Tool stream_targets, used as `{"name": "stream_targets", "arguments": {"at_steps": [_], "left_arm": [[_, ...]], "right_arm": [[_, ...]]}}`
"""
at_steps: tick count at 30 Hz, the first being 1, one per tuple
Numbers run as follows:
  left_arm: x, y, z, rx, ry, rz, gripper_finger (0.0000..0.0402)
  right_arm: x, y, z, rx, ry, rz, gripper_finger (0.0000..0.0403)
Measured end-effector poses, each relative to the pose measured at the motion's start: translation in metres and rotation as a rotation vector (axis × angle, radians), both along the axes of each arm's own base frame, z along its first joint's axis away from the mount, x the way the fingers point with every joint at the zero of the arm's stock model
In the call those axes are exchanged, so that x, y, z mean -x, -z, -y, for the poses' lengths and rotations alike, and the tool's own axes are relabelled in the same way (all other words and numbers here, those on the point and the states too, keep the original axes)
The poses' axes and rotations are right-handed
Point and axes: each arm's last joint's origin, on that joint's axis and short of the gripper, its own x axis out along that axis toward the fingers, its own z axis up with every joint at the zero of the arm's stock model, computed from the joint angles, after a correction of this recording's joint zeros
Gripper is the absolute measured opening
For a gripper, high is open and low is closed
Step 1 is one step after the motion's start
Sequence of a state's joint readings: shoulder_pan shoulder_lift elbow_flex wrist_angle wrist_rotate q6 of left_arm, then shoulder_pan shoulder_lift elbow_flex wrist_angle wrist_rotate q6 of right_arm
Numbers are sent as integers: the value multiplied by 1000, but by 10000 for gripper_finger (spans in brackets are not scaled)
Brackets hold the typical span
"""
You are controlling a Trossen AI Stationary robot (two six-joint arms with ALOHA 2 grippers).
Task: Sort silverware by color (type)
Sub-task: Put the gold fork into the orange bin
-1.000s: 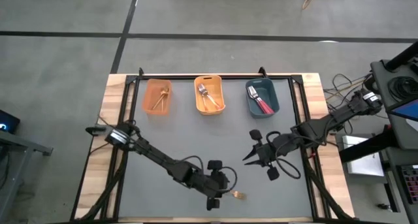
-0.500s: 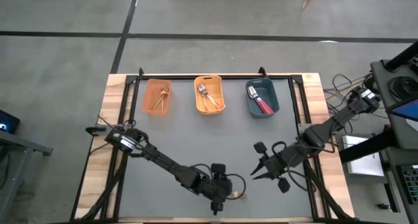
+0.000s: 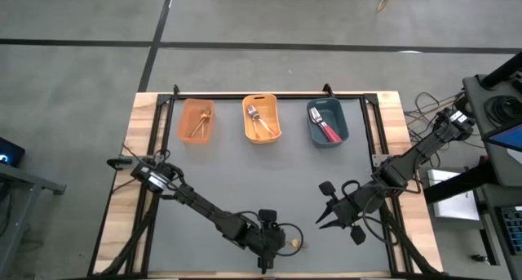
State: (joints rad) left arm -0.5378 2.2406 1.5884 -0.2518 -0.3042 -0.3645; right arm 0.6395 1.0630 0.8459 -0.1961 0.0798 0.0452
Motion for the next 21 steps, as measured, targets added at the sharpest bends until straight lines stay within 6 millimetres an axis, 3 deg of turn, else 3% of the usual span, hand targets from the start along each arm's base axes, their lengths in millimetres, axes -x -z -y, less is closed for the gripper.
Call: {"name": "stream_targets", "arguments": {"at_steps": [14, 21], "left_arm": [[7, 13, -5, -2, -43, -22, 191], [8, 16, -5, 9, -54, -20, 160]], "right_arm": [[0, 1, 0, 2, 0, -3, 63], [0, 2, 0, 4, 0, -5, 63]]}}
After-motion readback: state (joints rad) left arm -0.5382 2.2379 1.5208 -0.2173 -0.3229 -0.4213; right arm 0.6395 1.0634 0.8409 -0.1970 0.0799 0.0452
